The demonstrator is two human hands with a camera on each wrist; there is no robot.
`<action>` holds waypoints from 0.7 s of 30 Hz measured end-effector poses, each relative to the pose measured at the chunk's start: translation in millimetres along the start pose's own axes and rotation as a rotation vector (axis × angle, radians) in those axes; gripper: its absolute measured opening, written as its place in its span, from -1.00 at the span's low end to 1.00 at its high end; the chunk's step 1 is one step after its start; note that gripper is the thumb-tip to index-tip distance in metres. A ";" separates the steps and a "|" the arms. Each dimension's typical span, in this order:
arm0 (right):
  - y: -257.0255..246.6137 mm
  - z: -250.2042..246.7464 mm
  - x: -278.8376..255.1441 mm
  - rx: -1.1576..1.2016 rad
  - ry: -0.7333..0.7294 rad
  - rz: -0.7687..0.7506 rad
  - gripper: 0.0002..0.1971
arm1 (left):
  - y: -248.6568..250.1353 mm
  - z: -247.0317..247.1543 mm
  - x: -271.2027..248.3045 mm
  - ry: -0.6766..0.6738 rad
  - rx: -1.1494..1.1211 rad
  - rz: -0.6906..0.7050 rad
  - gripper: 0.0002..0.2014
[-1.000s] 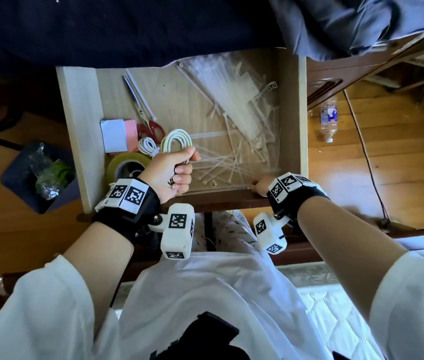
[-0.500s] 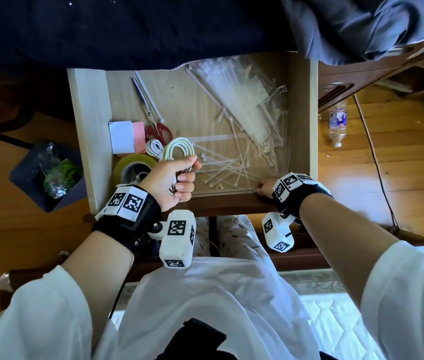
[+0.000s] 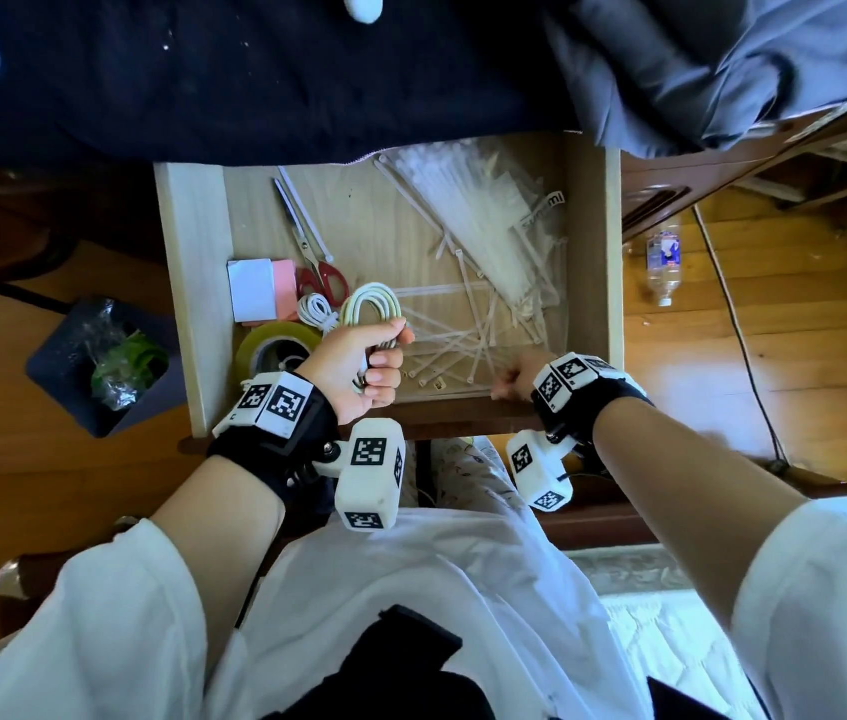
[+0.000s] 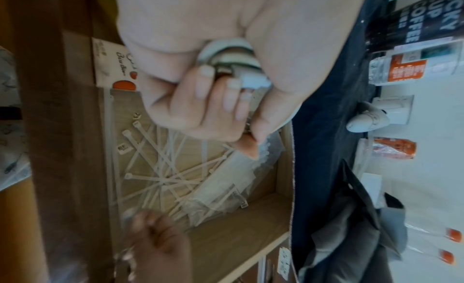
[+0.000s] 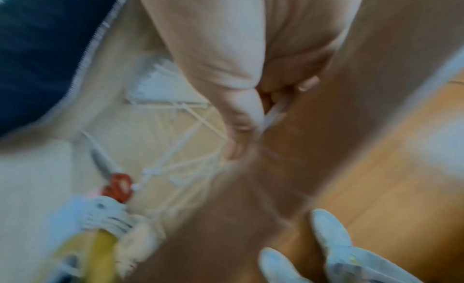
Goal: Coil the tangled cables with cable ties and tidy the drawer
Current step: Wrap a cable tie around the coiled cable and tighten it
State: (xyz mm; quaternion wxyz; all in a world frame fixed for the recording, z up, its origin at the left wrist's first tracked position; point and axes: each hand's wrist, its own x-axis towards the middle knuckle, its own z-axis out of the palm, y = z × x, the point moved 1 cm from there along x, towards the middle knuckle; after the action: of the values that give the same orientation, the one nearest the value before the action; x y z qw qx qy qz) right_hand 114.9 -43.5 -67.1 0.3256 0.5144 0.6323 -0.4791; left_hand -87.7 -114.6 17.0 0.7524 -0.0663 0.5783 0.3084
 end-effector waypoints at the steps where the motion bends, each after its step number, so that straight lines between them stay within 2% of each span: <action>1: -6.9 -4.0 -5.9 0.047 0.064 -0.037 -0.69 | 3.3 2.7 -3.5 -0.002 -0.002 0.007 -0.70; 4: -33.2 -26.2 -30.0 0.257 0.209 -0.210 -0.65 | 14.9 11.2 -14.2 0.005 0.003 0.058 -0.74; 8: -75.1 -62.7 -77.8 0.502 0.312 -0.424 -0.77 | 33.5 25.8 -30.3 0.000 0.005 0.111 -0.78; 10: -94.6 -75.6 -97.8 0.525 0.337 -0.513 -0.75 | 43.1 34.2 -39.2 -0.009 0.025 0.166 -0.78; 14: -115.8 -92.0 -114.8 0.545 0.386 -0.591 -0.76 | 63.4 46.2 -53.8 -0.074 -0.001 0.271 -0.71; 17: -122.8 -102.4 -116.3 0.493 0.520 -0.623 -0.73 | 78.0 50.8 -62.9 -0.126 0.011 0.317 -0.67; 21: -131.9 -115.6 -124.6 0.436 0.651 -0.676 -0.67 | 91.8 56.3 -71.3 -0.123 0.061 0.403 -0.71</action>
State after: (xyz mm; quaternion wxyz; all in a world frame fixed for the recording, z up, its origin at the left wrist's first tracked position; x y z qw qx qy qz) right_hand 29.7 21.6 119.4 -0.1760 0.4599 0.7172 -0.4932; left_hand -100.8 -43.0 123.7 0.7111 0.0925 0.5417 0.4385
